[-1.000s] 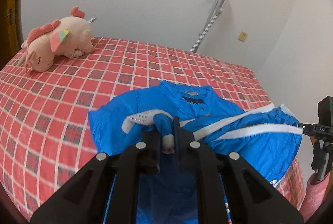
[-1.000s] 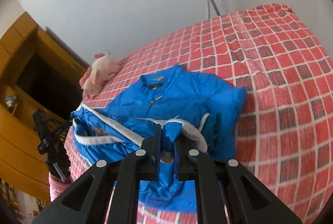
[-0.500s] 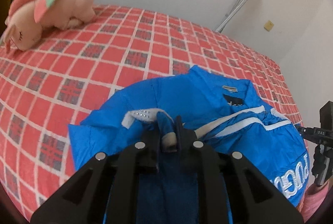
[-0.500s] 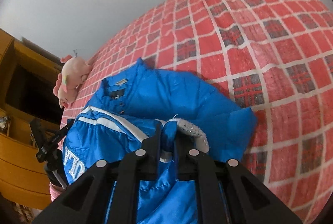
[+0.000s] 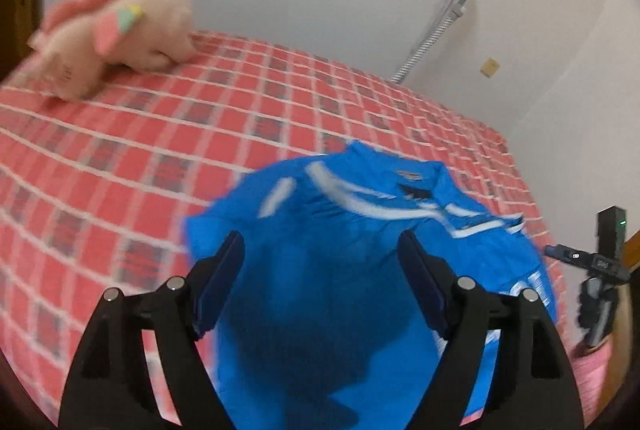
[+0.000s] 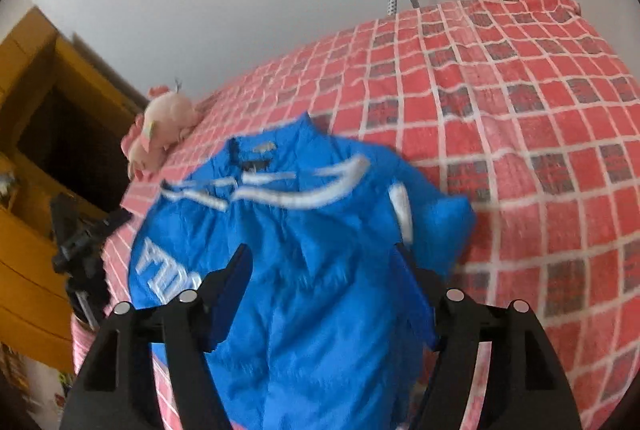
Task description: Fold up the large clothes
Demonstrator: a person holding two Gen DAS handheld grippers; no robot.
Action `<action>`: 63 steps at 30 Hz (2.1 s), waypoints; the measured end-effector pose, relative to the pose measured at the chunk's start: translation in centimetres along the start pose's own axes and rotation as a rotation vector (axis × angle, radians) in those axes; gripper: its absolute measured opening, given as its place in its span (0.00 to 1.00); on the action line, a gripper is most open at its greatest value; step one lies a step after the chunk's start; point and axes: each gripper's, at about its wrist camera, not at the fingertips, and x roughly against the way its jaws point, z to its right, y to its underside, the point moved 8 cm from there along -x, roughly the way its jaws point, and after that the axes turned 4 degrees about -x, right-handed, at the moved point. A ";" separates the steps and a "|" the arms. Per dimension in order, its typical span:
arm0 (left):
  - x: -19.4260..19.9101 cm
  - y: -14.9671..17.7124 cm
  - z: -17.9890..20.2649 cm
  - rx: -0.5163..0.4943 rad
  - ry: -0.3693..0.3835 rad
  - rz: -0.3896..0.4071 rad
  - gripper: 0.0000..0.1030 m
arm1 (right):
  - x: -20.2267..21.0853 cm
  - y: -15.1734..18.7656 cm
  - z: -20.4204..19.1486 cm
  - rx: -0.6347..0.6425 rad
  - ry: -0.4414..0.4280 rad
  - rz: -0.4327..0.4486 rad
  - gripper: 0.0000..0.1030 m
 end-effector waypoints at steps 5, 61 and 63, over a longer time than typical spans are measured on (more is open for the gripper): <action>-0.8 3.8 -1.4 -0.052 -0.078 -0.089 0.79 | -1.9 2.0 0.5 0.030 0.080 -0.040 0.69; -8.9 5.1 10.0 -0.161 -0.229 0.038 0.38 | -8.9 2.3 -6.7 0.128 0.331 0.268 0.29; -9.4 5.5 10.1 -0.181 -0.241 0.032 0.38 | -9.6 2.9 -6.4 0.120 0.341 0.259 0.27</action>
